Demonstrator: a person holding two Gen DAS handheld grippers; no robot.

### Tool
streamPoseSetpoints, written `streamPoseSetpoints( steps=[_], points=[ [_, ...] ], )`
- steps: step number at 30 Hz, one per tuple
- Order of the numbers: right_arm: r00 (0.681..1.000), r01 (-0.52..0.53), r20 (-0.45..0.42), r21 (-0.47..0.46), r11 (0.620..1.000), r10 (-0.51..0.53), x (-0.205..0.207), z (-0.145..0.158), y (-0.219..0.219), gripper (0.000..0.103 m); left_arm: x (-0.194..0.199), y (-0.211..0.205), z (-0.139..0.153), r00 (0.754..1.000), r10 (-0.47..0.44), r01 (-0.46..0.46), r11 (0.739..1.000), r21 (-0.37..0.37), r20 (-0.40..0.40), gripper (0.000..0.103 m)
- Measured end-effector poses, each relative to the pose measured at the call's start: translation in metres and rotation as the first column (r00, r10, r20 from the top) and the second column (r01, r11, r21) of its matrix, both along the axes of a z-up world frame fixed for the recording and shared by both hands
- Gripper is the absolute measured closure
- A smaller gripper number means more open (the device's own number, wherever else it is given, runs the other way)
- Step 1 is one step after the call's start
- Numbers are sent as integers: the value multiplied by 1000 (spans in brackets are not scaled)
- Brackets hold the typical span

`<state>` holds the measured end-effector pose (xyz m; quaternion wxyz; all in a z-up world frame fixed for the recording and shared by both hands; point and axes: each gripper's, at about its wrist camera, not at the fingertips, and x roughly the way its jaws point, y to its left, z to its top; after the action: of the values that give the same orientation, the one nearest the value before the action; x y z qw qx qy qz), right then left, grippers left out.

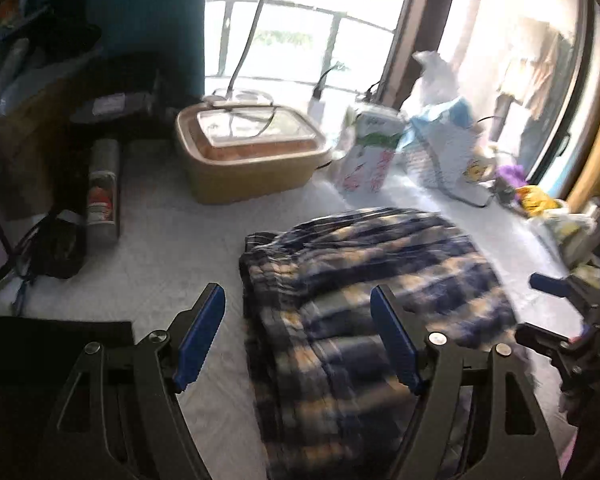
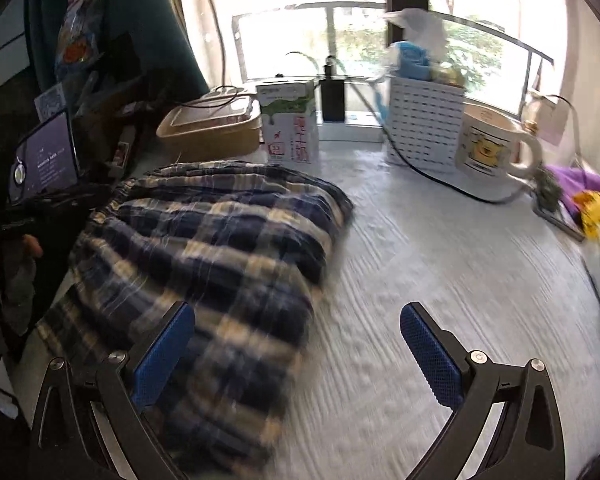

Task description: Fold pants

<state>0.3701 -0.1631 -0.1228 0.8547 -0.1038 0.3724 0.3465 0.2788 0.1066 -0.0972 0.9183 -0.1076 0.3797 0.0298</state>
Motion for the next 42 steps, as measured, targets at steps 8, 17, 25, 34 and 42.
streamPoseSetpoints(
  steps=[8, 17, 25, 34, 42],
  points=[
    [991, -4, 126, -234, 972, 35, 30, -33, 40, 0, 21, 27, -32, 993, 54, -58, 997, -41, -102, 25],
    [996, 5, 93, -105, 994, 5, 44, 1, 15, 0, 26, 27, 6, 1000, -13, 14, 999, 48, -29, 25],
    [997, 62, 36, 21, 998, -62, 67, 19, -12, 0, 45, 28, 7, 996, -83, 82, 996, -34, -37, 25],
    [996, 52, -80, 80, 995, -45, 101, 0, -2, 0, 62, 30, -29, 982, -124, 110, 989, -103, -143, 25],
    [991, 9, -130, 54, 999, -2, 116, -29, 27, 10, 68, 30, -34, 974, -183, 168, 979, -114, -133, 25]
  ],
)
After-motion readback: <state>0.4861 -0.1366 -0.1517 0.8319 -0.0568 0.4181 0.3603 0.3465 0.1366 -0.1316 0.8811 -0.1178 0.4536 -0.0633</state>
